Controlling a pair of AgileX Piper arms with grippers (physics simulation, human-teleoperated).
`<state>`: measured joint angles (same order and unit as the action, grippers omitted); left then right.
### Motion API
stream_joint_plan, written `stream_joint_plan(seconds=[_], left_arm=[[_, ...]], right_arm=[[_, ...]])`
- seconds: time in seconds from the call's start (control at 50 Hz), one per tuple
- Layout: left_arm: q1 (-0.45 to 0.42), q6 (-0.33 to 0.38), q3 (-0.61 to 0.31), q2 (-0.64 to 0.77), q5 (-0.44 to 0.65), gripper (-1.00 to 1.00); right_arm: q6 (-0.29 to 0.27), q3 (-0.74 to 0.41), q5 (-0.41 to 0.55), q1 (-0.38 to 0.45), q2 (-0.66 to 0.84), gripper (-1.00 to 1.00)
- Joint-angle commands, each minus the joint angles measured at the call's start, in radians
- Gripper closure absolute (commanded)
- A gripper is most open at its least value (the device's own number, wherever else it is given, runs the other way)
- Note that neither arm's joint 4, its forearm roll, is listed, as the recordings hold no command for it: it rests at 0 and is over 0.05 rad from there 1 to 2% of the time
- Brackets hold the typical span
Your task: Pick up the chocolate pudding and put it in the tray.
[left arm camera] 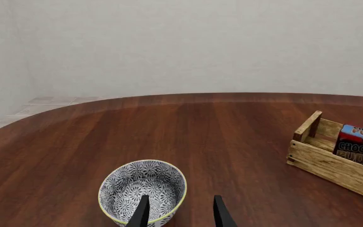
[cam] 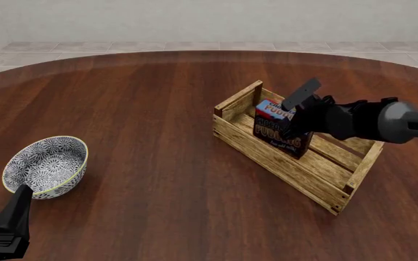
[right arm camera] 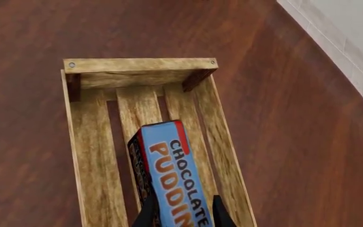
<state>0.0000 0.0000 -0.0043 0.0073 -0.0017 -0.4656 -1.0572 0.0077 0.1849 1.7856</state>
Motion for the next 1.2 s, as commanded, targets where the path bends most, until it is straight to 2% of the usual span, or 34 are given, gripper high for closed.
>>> stream_joint_plan(seconds=[0.02, 0.2, 0.38, 0.4, 0.42, 0.62, 0.64, 0.86, 1.2], left_arm=[[0.0, 0.0, 0.0, 0.0, 0.0, -1.0], [0.0, 0.0, 0.0, 0.0, 0.0, -1.0], [0.0, 0.0, 0.0, 0.0, 0.0, -1.0], [0.0, 0.0, 0.0, 0.0, 0.0, -1.0], [0.0, 0.0, 0.0, 0.0, 0.0, -1.0], [0.0, 0.0, 0.0, 0.0, 0.0, -1.0], [0.0, 0.0, 0.0, 0.0, 0.0, -1.0], [0.0, 0.0, 0.0, 0.0, 0.0, -1.0], [0.0, 0.0, 0.0, 0.0, 0.0, -1.0]], right_arm=[[0.023, 0.03, 0.009, 0.014, 0.023, 1.0], [0.027, 0.032, 0.003, 0.017, 0.028, 1.0], [0.061, 0.026, 0.011, 0.018, 0.027, 1.0], [0.065, 0.017, 0.015, -0.003, 0.03, -1.0], [0.063, 0.028, 0.015, 0.019, 0.022, -1.0], [0.065, 0.024, 0.017, 0.009, 0.015, -1.0], [0.079, 0.01, 0.024, -0.003, 0.016, -1.0], [0.078, 0.002, 0.05, 0.013, -0.013, -1.0], [0.046, -0.004, 0.15, 0.006, -0.173, -1.0]])
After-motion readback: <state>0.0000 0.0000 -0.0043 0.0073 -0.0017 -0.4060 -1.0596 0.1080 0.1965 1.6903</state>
